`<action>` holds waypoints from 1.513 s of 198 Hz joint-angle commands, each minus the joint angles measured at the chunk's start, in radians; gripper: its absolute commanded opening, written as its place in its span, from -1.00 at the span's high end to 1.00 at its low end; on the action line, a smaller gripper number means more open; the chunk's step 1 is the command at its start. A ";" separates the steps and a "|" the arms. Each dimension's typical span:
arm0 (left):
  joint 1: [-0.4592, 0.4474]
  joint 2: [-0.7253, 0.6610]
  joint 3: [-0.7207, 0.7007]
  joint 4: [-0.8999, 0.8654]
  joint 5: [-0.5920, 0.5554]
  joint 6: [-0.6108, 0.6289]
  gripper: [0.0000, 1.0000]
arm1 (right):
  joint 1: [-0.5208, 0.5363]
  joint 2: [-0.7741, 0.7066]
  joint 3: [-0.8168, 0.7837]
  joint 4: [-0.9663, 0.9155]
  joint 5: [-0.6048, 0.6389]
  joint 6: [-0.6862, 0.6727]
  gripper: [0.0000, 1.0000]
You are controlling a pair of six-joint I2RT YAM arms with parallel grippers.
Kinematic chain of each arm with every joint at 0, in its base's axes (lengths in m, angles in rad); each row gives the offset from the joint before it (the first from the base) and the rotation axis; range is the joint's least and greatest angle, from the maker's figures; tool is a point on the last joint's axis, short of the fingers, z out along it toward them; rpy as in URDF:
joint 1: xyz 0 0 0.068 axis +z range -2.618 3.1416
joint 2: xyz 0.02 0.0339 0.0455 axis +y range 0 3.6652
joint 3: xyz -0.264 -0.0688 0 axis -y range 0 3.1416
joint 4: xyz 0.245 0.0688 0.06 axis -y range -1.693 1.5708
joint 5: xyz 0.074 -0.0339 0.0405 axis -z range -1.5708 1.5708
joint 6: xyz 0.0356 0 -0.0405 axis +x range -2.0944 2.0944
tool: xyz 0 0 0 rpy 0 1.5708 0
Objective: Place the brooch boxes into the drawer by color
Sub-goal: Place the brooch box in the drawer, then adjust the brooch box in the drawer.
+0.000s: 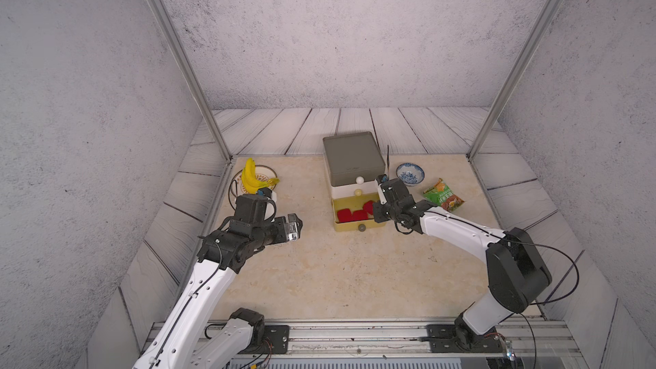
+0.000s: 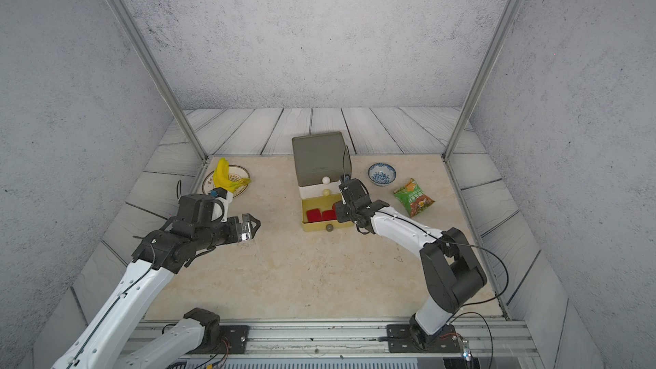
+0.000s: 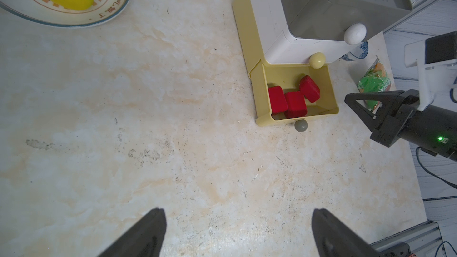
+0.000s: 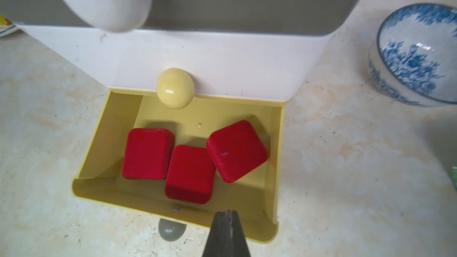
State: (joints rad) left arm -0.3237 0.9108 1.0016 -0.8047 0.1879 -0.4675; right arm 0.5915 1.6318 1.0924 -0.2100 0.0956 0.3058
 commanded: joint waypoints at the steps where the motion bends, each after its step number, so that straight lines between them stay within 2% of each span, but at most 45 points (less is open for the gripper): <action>1: -0.006 -0.004 0.014 -0.003 0.001 0.009 -0.96 | -0.005 0.053 0.000 -0.010 -0.048 0.063 1.00; 72: -0.006 -0.010 0.012 -0.014 -0.011 0.017 -0.96 | -0.017 0.125 0.011 0.056 -0.054 0.156 1.00; 157: -0.005 -0.007 0.015 -0.014 -0.012 0.023 -0.97 | -0.031 0.195 0.067 0.038 -0.042 0.142 1.00; 234: -0.006 0.007 0.025 -0.017 -0.014 0.028 -0.96 | -0.045 0.237 0.085 0.105 0.026 0.144 1.00; 300: -0.005 0.013 0.026 -0.014 -0.013 0.027 -0.96 | -0.050 0.249 0.104 0.155 0.032 0.132 1.00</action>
State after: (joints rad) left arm -0.3237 0.9199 1.0016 -0.8127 0.1825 -0.4519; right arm 0.5476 1.8683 1.1606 -0.0849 0.1070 0.4442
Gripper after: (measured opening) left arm 0.982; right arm 0.044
